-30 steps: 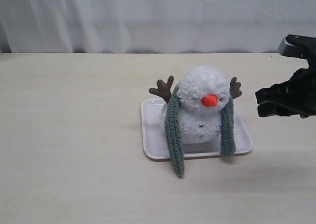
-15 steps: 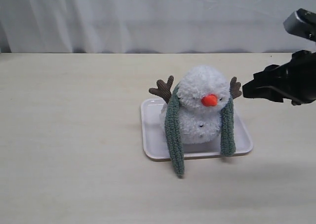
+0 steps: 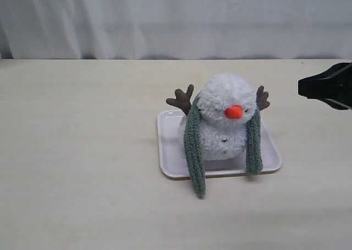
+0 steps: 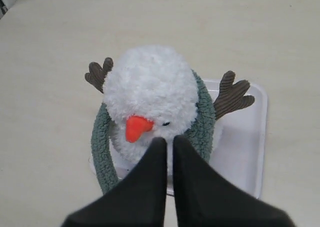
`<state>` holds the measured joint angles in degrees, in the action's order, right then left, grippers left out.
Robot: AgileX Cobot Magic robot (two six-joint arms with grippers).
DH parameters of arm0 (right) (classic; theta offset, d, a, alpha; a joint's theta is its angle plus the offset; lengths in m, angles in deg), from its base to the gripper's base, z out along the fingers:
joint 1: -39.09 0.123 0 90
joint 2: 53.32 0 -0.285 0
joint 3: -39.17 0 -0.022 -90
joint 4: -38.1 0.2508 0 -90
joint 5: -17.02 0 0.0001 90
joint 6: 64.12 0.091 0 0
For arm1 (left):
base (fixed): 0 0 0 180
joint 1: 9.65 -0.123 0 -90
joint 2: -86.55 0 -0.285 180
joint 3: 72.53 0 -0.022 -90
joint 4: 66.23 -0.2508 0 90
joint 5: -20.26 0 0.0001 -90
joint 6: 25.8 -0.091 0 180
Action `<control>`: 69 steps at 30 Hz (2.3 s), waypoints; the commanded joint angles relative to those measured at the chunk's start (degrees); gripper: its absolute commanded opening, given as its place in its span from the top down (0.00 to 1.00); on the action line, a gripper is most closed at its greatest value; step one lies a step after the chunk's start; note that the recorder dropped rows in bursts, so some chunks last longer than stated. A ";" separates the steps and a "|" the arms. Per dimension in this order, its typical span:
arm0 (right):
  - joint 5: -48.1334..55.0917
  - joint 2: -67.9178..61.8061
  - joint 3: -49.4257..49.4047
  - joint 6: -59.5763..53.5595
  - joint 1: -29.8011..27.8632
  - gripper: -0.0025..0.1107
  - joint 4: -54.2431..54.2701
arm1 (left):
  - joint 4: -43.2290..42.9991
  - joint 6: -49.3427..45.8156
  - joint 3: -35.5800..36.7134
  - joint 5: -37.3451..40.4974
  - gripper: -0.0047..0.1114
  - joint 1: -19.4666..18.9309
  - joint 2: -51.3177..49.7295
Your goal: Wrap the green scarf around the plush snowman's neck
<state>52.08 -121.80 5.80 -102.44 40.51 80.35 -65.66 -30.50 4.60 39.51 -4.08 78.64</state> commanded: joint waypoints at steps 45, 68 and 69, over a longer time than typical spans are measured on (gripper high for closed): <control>-32.64 -31.31 -6.12 -5.56 36.03 0.44 8.15 | -0.03 0.01 0.09 -0.74 0.96 0.48 0.12; -34.16 -29.19 -2.87 -17.50 36.03 0.94 7.77 | -0.03 0.01 0.09 -0.74 0.96 0.48 0.12; -33.77 -28.92 -2.87 -18.88 36.03 0.94 7.18 | -0.03 0.01 0.09 -0.74 0.96 0.48 0.12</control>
<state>18.19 -152.44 2.73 -118.49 76.42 88.53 -65.66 -30.50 4.60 39.51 -4.08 78.64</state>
